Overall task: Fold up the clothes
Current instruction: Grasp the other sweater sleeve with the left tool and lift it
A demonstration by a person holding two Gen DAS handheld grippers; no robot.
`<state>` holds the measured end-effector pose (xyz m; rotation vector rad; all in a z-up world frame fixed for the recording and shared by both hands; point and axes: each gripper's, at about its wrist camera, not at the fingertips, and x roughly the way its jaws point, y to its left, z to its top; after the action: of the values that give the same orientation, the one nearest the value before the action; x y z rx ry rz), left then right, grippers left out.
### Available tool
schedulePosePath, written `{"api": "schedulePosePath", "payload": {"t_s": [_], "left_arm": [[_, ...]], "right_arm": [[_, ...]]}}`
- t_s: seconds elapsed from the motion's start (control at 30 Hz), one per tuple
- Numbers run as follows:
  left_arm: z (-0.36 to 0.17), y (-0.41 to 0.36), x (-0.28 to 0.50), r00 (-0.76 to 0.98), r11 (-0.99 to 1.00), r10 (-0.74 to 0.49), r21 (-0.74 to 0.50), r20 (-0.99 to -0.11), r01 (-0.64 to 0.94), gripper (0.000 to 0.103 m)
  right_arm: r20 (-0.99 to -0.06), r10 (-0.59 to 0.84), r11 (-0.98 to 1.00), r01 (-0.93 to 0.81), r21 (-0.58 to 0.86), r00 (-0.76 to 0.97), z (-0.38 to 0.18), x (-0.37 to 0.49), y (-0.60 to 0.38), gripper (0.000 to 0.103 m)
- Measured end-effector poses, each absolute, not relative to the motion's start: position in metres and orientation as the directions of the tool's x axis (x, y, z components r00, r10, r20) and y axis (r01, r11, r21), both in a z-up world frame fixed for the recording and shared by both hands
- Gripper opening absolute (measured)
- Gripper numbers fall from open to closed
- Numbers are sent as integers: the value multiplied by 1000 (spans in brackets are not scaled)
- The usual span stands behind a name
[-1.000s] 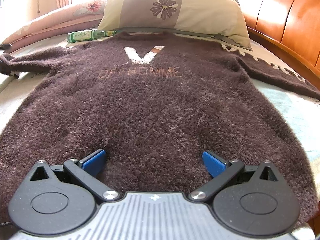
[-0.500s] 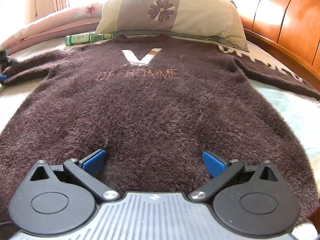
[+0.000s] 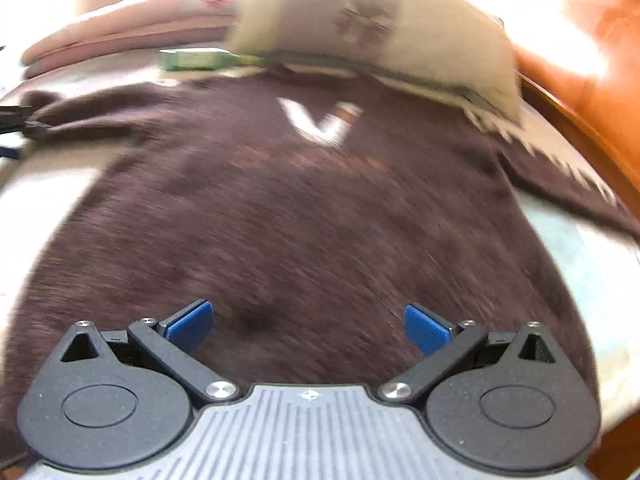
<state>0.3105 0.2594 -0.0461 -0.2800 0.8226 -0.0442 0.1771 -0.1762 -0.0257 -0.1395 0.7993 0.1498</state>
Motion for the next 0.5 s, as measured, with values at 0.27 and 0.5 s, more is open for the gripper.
{"api": "schedulePosePath", "payload": {"t_s": [0.27,0.5], "left_arm": [[-23,240,306,746,958,-196,-286,-636,9,102],[-24,214,314,738,961,-237,-265,-632,82,102]], "right_arm": [[-694,216,938,-343,-46,686,-10,233,-107,103],[-681,157,958,-279,-73,716,-11,300,-76,103]]}}
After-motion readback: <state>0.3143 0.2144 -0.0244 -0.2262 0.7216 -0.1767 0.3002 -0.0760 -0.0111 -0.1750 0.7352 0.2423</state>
